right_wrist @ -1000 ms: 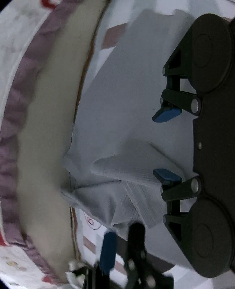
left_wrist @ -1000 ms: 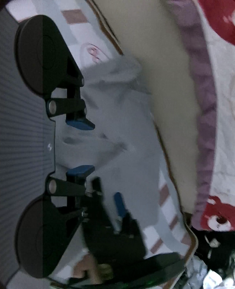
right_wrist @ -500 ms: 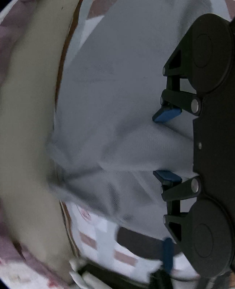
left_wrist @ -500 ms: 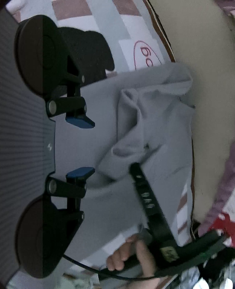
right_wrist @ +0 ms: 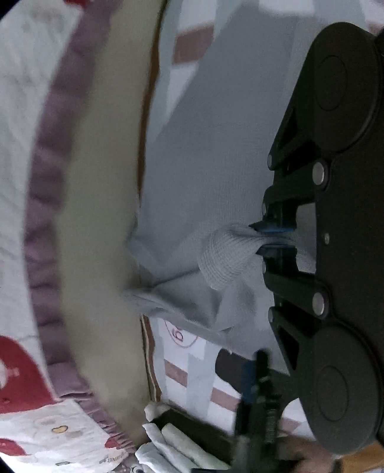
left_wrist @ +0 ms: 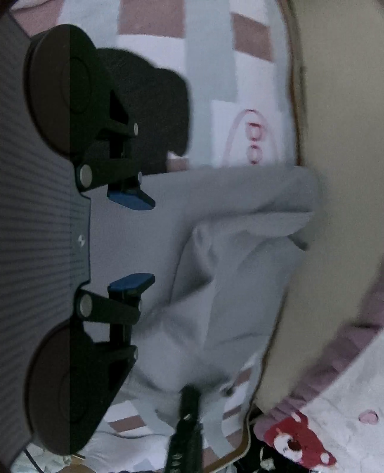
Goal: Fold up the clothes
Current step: 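Grasp the folded sleeve cuff with both grippers and lift it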
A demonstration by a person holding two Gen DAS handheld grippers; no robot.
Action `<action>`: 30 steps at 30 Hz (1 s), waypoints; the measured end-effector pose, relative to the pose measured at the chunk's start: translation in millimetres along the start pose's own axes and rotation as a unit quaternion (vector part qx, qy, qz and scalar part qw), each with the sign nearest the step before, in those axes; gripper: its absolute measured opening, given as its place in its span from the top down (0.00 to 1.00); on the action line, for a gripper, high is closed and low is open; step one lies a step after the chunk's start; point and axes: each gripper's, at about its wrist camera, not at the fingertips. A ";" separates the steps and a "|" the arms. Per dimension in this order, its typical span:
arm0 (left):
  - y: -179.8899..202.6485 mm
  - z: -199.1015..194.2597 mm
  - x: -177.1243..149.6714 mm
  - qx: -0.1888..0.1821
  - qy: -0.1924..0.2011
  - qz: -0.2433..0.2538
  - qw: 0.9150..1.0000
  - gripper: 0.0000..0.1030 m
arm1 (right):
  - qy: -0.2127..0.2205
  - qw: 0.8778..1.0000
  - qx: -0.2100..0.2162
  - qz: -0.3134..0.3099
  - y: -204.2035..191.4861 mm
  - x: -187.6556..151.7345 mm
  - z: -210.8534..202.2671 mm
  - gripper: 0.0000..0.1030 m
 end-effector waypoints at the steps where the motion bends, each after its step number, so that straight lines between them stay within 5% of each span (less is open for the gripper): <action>1: 3.8 -1.8 4.7 -0.001 0.004 0.007 1.000 0.55 | 0.002 1.000 -0.012 -0.004 4.5 -4.0 -7.7 0.92; 6: 30.2 -6.1 36.1 0.030 -0.012 0.084 0.996 0.53 | -0.012 1.000 -0.029 0.000 38.8 -31.0 -5.6 0.91; 10: 71.3 -3.5 64.5 0.071 -0.051 0.197 0.976 0.51 | -0.024 1.000 -0.012 0.003 53.8 -43.5 4.5 0.89; 13: 92.4 17.9 73.7 0.082 -0.078 0.217 0.970 0.35 | -0.033 0.999 -0.008 0.009 59.2 -48.2 11.1 0.83; 17: 113.9 66.7 69.1 0.107 -0.096 0.222 0.964 0.35 | -0.045 0.997 -0.038 -0.055 54.2 -53.4 15.1 0.78; 22: 109.0 98.1 67.2 0.106 -0.032 0.145 0.983 0.35 | -0.046 0.996 -0.019 -0.076 63.3 -67.1 8.8 0.74; 30: 76.4 97.3 48.0 0.053 -0.003 0.050 0.997 0.34 | -0.059 0.998 0.006 -0.008 78.9 -67.9 2.2 0.62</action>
Point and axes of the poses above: each gripper's, at about its wrist camera, not at the fingertips, and z roughly the way its jaws point, y to its right, x to its top, and after that the axes turned 1 degree about -z, right-handed
